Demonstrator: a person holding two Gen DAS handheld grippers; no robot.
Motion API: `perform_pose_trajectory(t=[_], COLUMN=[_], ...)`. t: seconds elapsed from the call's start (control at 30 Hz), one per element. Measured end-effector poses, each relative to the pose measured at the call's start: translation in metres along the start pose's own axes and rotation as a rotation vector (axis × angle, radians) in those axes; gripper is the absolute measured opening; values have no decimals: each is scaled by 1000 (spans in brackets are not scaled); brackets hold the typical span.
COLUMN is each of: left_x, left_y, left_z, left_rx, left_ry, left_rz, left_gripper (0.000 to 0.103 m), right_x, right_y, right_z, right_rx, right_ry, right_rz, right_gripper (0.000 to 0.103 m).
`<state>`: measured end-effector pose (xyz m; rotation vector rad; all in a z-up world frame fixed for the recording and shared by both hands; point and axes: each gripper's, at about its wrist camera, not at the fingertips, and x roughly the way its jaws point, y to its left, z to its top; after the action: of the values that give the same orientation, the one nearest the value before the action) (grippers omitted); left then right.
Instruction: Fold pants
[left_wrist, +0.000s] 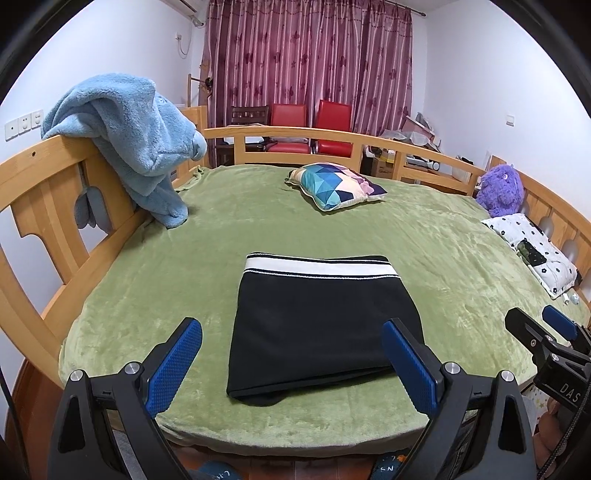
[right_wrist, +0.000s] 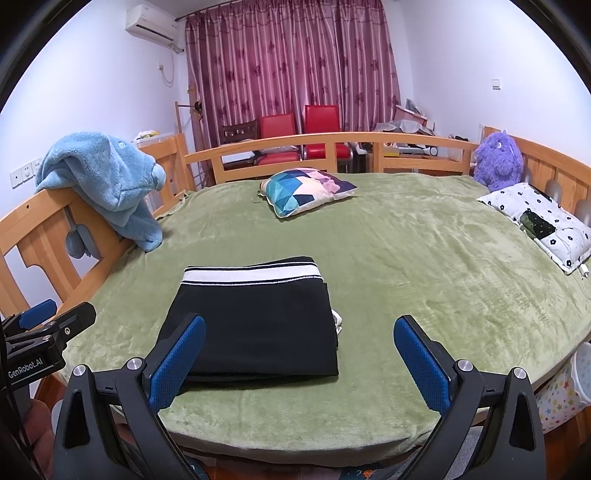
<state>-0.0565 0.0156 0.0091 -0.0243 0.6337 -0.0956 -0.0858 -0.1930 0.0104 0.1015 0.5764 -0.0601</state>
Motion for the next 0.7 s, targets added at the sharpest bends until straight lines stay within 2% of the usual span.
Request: perform_pose_trajectory(t=[0.7], left_x=[-2], left_y=[2], left_z=[-1], left_rx=[-7], left_ry=[-4], left_rz=[4], left_gripper=[99], right_x=[-2], right_y=[2], right_z=[1], right_rx=[5], right_ry=[0], right_rz=[2], right_gripper=[100])
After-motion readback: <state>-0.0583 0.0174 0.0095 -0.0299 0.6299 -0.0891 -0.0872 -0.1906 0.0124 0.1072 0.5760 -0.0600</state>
